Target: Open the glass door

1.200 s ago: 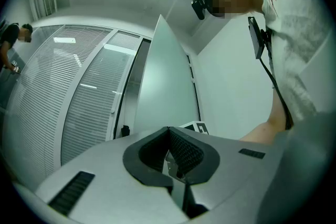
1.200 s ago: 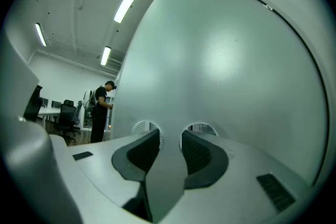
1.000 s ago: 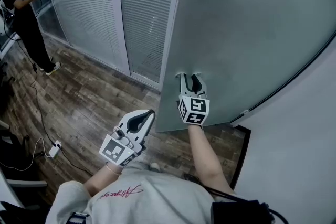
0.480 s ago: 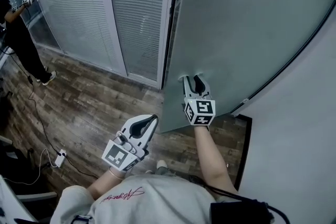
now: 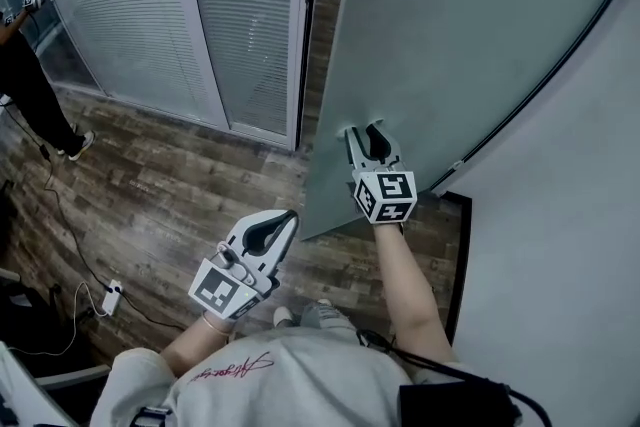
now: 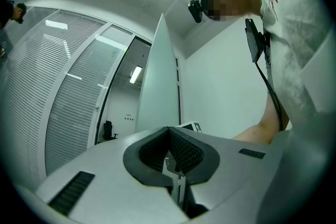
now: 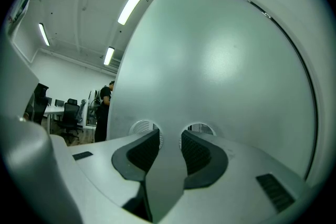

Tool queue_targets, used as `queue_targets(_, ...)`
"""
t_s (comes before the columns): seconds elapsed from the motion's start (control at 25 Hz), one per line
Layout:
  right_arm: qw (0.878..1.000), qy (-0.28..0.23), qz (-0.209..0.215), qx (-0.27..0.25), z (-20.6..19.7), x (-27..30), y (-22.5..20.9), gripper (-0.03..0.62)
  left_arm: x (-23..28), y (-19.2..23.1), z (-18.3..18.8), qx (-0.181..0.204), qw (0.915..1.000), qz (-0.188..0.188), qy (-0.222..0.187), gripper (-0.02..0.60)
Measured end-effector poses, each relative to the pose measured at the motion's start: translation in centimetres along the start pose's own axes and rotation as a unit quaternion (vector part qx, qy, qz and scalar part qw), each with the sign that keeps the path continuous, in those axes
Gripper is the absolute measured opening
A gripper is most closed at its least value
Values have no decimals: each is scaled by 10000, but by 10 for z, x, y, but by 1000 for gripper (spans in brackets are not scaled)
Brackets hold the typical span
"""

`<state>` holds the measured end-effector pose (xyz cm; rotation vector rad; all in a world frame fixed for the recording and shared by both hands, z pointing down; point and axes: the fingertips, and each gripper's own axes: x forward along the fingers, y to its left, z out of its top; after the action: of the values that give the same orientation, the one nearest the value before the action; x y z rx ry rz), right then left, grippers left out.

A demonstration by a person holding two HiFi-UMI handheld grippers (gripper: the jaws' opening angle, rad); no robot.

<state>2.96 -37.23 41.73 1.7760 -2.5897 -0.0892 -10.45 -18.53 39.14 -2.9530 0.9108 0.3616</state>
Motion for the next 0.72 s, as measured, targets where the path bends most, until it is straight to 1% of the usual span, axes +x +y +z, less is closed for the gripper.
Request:
queue_targets(0.08,10000,20,5,29,-1,-7,0,135,0,-6,7,47,9999,27,-95,12)
queue_targets(0.24,10000,-16,40,49,-3,-30,3,135,-3,-26,7,130,9998,91,-117,12)
queue_targets(0.36,9999,-30,122,67,-2,-39,3,133,2,-38,5,185,9997,170,-79,12)
queue_targets(0.56,9996,-14,280,101,-2,-63,8,133,7,-64,11,187,9987,410,-234,12)
queue_targets(0.72,9991,-48,412,106,0,-83,8,133,10,-87,9,220,9983,491,-224,12)
